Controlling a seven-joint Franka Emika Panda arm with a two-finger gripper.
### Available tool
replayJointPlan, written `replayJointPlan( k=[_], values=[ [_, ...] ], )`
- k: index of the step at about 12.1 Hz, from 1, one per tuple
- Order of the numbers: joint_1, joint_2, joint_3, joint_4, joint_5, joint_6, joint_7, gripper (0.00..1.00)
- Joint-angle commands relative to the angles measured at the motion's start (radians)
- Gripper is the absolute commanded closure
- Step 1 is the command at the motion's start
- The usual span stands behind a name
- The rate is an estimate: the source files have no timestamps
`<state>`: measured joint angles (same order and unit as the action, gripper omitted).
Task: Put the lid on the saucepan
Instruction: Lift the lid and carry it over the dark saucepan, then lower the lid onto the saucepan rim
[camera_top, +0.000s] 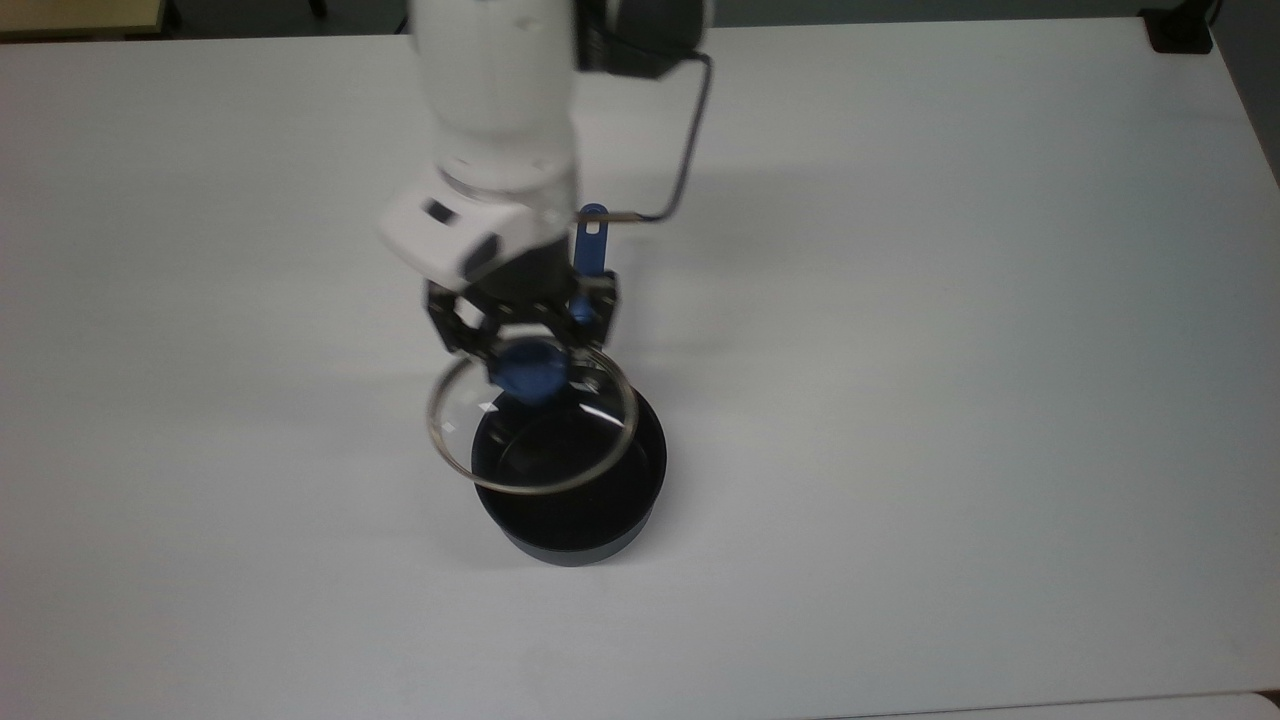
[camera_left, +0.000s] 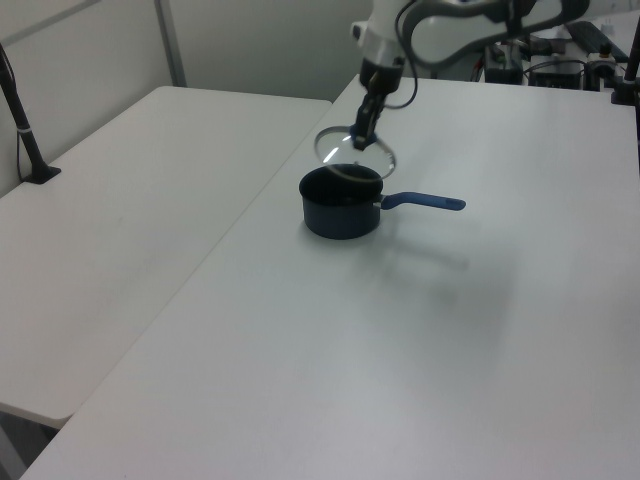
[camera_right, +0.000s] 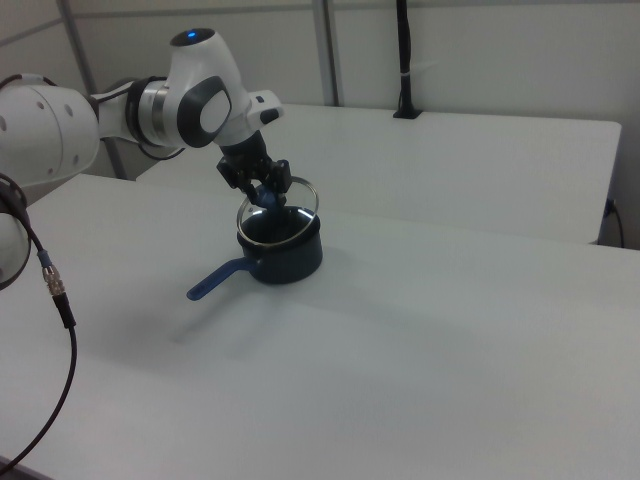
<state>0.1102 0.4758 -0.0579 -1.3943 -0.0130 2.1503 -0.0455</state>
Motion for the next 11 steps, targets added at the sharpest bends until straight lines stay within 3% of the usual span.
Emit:
replayJointPlan(
  k=[1,9,11],
  values=[
    [0.049,0.04,-0.017,0.035,0.001,0.078,0.048,0.57],
    [0.049,0.049,-0.019,0.058,-0.013,-0.03,0.049,0.57],
    [0.049,0.066,-0.017,0.054,-0.013,-0.021,0.05,0.51]
  ],
)
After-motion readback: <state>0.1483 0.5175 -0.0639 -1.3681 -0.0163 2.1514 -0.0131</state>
